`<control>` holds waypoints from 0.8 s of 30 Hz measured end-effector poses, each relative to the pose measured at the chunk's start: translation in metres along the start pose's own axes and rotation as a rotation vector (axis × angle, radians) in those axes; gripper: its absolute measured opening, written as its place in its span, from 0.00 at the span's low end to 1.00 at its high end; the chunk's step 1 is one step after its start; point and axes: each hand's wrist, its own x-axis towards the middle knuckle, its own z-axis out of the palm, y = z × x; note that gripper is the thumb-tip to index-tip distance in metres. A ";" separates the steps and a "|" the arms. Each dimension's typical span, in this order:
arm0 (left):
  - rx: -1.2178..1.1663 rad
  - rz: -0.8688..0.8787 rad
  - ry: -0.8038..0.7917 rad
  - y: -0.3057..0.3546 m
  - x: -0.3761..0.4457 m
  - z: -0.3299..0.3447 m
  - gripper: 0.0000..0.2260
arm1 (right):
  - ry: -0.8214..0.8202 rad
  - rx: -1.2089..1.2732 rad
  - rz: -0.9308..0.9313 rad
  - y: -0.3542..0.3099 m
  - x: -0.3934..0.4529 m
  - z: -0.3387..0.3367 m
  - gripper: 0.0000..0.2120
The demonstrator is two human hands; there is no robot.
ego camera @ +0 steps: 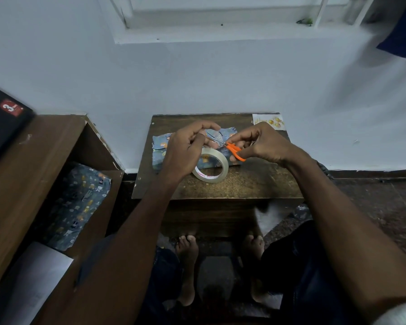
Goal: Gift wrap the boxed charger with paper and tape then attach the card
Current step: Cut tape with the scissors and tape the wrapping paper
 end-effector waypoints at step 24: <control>0.021 0.047 0.026 -0.009 0.002 0.004 0.29 | 0.361 -0.642 0.254 0.040 0.011 -0.020 0.12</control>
